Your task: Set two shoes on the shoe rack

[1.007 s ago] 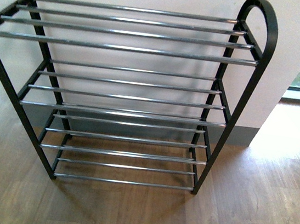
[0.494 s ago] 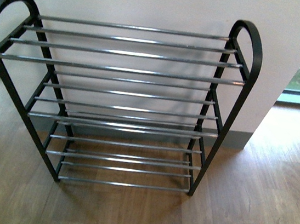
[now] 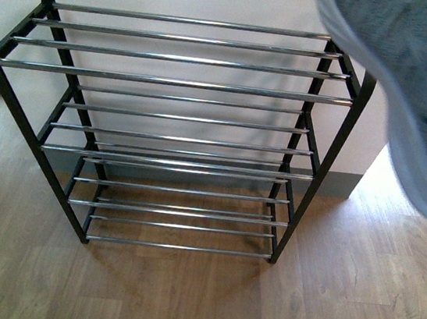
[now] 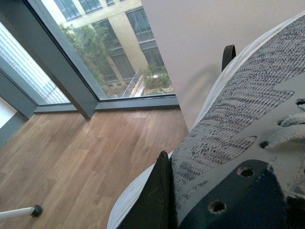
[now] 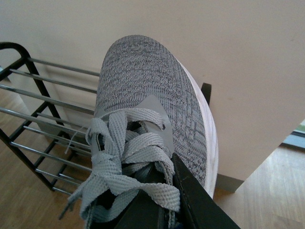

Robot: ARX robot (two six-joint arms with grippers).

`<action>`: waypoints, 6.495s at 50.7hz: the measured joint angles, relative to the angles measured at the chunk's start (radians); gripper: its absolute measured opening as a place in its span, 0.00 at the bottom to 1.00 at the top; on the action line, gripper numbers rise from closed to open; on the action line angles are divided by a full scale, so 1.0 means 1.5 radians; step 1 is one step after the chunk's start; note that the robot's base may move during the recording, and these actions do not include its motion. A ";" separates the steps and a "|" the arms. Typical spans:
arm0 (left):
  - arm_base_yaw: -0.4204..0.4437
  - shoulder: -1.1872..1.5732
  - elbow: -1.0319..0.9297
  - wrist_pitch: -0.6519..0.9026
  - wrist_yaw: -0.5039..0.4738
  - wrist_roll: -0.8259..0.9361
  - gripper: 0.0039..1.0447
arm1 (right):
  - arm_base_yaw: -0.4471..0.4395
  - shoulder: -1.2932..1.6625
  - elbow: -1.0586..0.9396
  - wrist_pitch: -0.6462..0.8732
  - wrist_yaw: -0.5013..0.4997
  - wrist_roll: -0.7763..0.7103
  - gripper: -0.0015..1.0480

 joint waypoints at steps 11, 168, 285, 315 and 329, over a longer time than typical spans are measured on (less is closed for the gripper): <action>0.000 0.000 0.000 0.000 0.000 0.000 0.01 | 0.046 0.186 0.187 -0.060 0.024 0.054 0.01; 0.001 0.000 0.000 0.000 0.000 0.000 0.01 | -0.108 -0.071 -0.270 0.341 -0.003 0.051 0.02; 0.001 0.000 0.000 0.000 -0.001 0.000 0.01 | -0.108 -0.823 -0.407 -0.258 -0.002 0.050 0.12; 0.000 0.004 -0.005 0.000 0.006 0.000 0.01 | -0.106 -0.826 -0.407 -0.261 0.003 0.050 0.91; 0.007 0.083 0.051 -0.042 -0.003 -0.136 0.01 | -0.106 -0.826 -0.407 -0.261 -0.001 0.050 0.91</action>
